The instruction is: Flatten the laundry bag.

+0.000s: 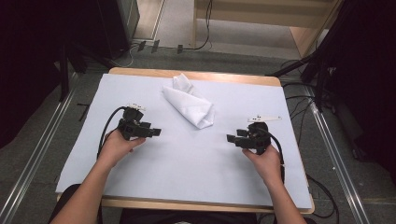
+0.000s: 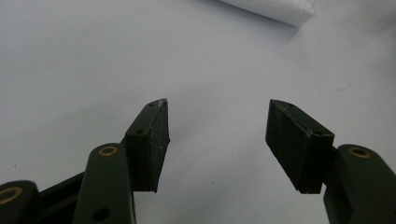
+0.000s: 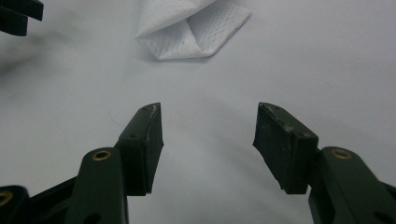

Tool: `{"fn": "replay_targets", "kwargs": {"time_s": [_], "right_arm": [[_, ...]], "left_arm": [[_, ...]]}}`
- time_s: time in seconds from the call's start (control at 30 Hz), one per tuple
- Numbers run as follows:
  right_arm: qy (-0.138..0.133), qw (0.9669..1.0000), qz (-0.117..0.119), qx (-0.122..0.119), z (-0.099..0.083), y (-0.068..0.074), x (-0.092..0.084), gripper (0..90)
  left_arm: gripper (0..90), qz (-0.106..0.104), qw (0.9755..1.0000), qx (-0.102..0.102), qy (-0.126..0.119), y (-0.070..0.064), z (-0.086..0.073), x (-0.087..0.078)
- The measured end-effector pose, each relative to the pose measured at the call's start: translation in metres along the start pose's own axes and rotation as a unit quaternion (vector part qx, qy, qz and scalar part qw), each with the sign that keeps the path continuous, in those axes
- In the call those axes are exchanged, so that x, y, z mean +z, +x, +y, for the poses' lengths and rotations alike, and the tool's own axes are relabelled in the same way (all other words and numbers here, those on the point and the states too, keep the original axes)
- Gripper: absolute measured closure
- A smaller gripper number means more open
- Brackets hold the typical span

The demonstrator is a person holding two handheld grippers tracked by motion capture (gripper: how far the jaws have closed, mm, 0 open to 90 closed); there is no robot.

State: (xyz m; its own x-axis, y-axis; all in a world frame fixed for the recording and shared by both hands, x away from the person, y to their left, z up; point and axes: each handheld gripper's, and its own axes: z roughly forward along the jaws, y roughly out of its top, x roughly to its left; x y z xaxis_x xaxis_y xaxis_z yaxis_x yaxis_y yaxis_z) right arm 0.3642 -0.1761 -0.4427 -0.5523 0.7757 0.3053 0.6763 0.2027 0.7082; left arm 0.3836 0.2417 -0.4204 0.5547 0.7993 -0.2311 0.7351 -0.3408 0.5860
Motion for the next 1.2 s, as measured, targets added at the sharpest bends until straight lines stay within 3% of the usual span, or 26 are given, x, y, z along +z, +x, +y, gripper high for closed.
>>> {"fn": "replay_targets", "kwargs": {"time_s": [0.63, 0.77, 0.9, 1.03, 1.2], "right_arm": [[0.009, 0.9999, -0.005, -0.005, 0.008, 0.01, 0.008, 44.1], [0.006, 0.9999, -0.004, -0.008, 0.011, 0.014, 0.007, 44.2], [0.004, 0.9999, -0.004, -0.012, 0.013, 0.02, 0.007, 44.1], [0.007, 0.9999, 0.003, -0.012, 0.021, 0.023, 0.013, 44.1], [0.019, 0.9995, -0.01, -0.022, 0.031, 0.027, 0.021, 44.1]], "left_arm": [[40.1, -0.005, 0.9999, -0.013, -0.004, 0.007, -0.001, -0.005], [39.8, 0.0, 1.0, -0.003, -0.001, 0.005, -0.002, -0.009], [39.6, -0.001, 0.9999, -0.016, -0.003, 0.007, -0.002, -0.012], [39.4, 0.001, 0.9999, -0.014, -0.004, 0.008, -0.003, -0.014], [39.3, 0.009, 0.9999, -0.005, -0.003, 0.008, -0.004, -0.013]]}}
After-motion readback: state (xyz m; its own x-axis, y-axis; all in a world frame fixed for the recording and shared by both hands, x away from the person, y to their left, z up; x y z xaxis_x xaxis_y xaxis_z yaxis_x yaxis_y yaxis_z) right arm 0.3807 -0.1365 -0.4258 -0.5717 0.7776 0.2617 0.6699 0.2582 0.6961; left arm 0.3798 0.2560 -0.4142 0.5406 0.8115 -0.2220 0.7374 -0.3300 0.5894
